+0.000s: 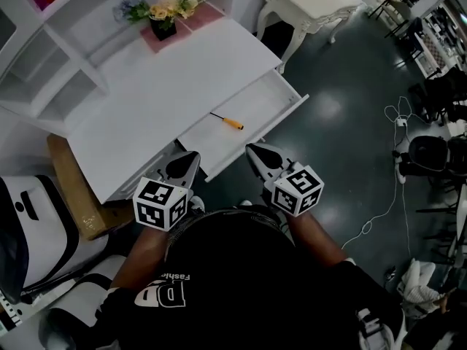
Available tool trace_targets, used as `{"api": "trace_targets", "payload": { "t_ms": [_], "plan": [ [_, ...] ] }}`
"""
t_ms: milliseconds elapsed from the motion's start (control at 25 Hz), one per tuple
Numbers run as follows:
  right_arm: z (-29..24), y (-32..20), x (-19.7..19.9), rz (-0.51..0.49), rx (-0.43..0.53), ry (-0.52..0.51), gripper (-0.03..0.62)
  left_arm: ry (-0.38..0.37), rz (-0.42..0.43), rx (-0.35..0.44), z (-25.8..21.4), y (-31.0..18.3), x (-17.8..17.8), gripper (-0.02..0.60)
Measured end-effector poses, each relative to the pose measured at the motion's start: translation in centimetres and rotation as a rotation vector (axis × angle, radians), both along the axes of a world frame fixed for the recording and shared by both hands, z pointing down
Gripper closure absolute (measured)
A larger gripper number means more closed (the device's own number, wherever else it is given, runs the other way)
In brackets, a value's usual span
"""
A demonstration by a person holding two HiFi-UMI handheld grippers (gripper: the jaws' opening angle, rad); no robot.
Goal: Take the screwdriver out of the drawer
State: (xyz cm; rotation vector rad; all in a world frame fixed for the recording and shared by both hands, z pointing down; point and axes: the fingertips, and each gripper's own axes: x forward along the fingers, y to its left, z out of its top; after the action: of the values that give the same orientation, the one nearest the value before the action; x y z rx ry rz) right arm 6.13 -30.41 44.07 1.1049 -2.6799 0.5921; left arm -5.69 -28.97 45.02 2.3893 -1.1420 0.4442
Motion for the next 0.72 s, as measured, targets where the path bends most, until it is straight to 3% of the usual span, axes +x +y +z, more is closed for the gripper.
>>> {"api": "trace_targets", "payload": {
  "t_ms": [360, 720],
  "plan": [
    [1.6, -1.9, -3.9, 0.031, 0.007, 0.135, 0.585, 0.013, 0.029, -0.007, 1.0, -1.6, -5.2, 0.568],
    [5.6, -3.8, -4.9, 0.049, -0.007, 0.393, 0.583, -0.024, 0.117, -0.064, 3.6, -1.6, -8.4, 0.568]
  ]
}}
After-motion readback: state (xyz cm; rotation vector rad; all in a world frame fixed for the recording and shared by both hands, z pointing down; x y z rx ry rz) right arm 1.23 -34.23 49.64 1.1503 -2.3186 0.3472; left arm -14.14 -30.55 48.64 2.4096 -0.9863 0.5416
